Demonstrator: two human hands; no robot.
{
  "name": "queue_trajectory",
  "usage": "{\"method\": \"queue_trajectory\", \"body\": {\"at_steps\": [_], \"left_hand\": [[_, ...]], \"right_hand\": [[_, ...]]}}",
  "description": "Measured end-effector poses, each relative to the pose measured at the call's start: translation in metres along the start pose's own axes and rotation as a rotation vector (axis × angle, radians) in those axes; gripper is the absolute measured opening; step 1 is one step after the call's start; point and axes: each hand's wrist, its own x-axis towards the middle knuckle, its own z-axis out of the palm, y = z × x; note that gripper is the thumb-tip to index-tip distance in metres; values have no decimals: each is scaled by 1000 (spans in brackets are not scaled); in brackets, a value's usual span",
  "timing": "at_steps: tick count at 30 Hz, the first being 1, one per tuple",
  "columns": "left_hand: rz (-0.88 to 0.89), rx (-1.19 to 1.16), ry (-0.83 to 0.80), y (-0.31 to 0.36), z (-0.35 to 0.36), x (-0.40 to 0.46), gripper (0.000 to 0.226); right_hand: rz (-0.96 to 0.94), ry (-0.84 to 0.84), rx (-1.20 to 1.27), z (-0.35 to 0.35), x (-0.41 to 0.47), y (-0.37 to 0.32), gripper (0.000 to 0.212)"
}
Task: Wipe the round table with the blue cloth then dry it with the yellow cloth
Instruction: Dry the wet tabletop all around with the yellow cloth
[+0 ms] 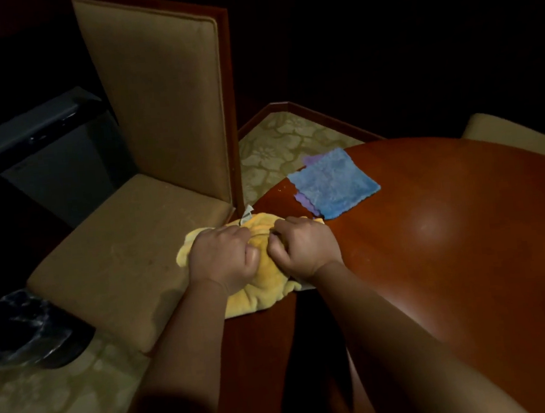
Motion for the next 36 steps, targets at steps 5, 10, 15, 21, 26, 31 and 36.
{"method": "queue_trajectory", "body": {"at_steps": [5, 10, 15, 21, 26, 31, 36], "left_hand": [[-20, 21, 2, 5, 0, -7, 30], [-42, 34, -38, 19, -8, -37, 32], [-62, 46, -131, 45, -30, -91, 30], [-110, 4, -268, 86, -63, -181, 34], [-128, 68, -391, 115, -89, -229, 34], [-127, 32, -376, 119, -94, -248, 51], [-68, -26, -175, 100, -76, -236, 22]], "right_hand": [[54, -58, -38, -9, -7, -6, 48], [72, -157, -37, -21, -35, -19, 58], [60, -219, -15, -42, -89, -45, 43], [55, -294, 32, -69, -175, -83, 40], [21, -313, 50, -83, -222, -103, 44], [2, -284, 57, -83, -241, -112, 42], [-46, -152, 11, -67, -227, -102, 26]]}}
